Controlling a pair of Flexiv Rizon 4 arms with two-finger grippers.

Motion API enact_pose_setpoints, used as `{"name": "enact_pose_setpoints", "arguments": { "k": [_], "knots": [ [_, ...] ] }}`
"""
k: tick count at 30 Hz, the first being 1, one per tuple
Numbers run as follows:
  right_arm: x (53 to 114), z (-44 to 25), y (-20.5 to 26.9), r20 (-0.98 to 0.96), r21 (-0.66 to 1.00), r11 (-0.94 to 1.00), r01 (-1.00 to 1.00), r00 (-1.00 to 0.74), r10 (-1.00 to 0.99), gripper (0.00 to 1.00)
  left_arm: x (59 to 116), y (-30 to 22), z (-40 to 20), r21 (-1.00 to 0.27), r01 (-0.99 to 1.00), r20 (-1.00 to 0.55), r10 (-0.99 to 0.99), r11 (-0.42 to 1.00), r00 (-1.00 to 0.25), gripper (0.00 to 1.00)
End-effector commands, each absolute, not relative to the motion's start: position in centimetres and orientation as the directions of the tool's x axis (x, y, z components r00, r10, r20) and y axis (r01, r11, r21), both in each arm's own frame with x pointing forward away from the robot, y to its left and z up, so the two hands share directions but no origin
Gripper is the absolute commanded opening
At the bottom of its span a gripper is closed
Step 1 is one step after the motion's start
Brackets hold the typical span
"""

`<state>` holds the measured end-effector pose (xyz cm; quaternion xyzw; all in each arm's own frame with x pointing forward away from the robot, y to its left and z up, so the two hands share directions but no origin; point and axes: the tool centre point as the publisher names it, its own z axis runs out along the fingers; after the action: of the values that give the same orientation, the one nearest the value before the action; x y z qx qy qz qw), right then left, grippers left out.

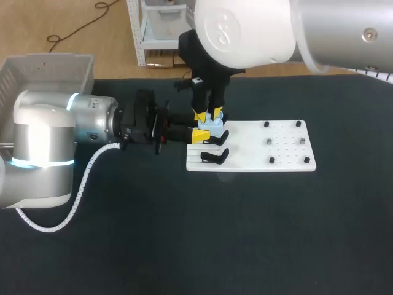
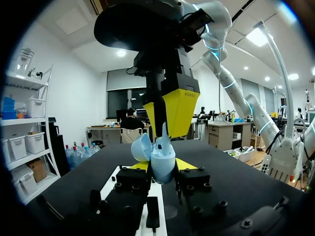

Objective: Pick up each earbud case from the left stands, insert the matching earbuds, close the lid, and place the case in the box.

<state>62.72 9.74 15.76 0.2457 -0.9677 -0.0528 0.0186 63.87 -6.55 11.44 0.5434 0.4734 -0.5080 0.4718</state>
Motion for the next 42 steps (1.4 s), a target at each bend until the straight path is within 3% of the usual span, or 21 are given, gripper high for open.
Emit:
{"name": "enact_pose_setpoints", "arguments": {
  "k": [1, 28, 29, 30, 31, 33, 35, 42],
  "knots": [
    [62.8, 15.6, 9.9, 0.008, 0.108, 0.876, -0.471, -0.88, -0.474, 0.0, 63.9, -6.5, 11.4, 0.032, 0.994, -0.999, 0.035, -0.108, 0.036, 0.0],
    [63.7, 14.9, 10.4, 0.027, 0.106, 0.877, -0.469, -0.88, -0.474, 0.0, 63.9, -6.5, 11.4, 0.032, 0.994, -0.999, 0.035, -0.108, 0.036, 0.0],
    [63.7, 14.9, 10.4, 0.029, 0.105, 0.877, -0.469, -0.88, -0.475, 0.03, 63.9, -6.5, 11.4, 0.032, 0.994, -0.999, 0.035, -0.108, 0.036, 0.0],
    [63.7, 14.9, 10.4, 0.031, 0.105, 0.876, -0.47, -0.879, -0.475, 0.16, 63.9, -6.5, 11.4, 0.032, 0.994, -0.999, 0.035, -0.108, 0.036, 0.0],
    [63.7, 14.9, 10.4, 0.032, 0.104, 0.876, -0.471, -0.879, -0.477, 0.41, 63.9, -6.5, 11.4, 0.032, 0.994, -0.999, 0.035, -0.108, 0.036, 0.0],
    [63.5, 15.1, 10.5, 0.033, 0.103, 0.873, -0.476, -0.876, -0.481, 0.8, 63.9, -6.5, 11.4, 0.032, 0.994, -0.999, 0.035, -0.108, 0.036, 0.0],
    [63.2, 15.6, 10.5, 0.028, 0.102, 0.87, -0.482, -0.873, -0.487, 1.0, 63.9, -6.5, 11.4, 0.032, 0.994, -0.999, 0.035, -0.108, 0.036, 0.0],
    [62.3, 18.0, 9.8, -0.008, 0.111, 0.869, -0.482, -0.875, -0.484, 1.0, 63.9, -6.5, 11.4, 0.032, 0.994, -0.999, 0.035, -0.108, 0.036, 0.0]
  ]
}}
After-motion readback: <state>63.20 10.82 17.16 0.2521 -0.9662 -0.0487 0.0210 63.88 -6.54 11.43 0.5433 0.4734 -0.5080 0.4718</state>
